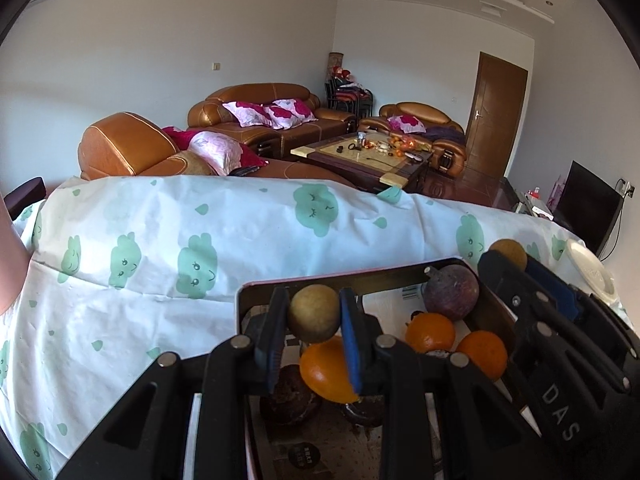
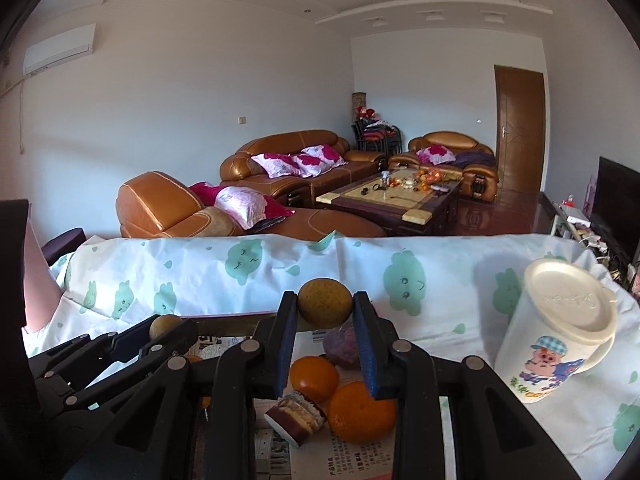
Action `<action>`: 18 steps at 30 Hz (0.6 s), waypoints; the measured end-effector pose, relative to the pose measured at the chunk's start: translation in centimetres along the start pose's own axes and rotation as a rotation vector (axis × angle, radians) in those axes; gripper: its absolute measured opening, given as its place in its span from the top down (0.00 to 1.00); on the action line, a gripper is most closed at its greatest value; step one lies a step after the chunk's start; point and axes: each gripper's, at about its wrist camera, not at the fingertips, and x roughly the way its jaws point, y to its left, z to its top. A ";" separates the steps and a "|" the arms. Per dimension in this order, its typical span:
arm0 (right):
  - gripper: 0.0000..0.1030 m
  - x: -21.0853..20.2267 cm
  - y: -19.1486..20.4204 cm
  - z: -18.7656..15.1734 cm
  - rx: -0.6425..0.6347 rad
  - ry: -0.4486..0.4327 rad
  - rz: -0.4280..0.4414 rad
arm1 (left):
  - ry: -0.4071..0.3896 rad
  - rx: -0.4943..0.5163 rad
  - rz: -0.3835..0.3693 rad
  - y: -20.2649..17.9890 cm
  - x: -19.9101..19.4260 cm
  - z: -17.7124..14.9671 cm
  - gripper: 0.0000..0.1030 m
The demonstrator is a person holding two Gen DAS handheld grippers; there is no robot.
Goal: Organize fruits
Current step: 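Lower both tools into the tin and open them to release the tan fruits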
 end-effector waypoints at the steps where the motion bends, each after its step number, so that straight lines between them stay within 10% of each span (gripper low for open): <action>1: 0.71 0.4 -0.2 -0.1 0.010 0.020 0.013 | 0.009 0.002 -0.001 -0.1 0.3 -0.1 0.74; 18: 0.70 2.4 -1.9 -1.9 0.160 0.152 0.228 | -0.025 0.092 0.036 -1.0 0.3 -0.7 0.74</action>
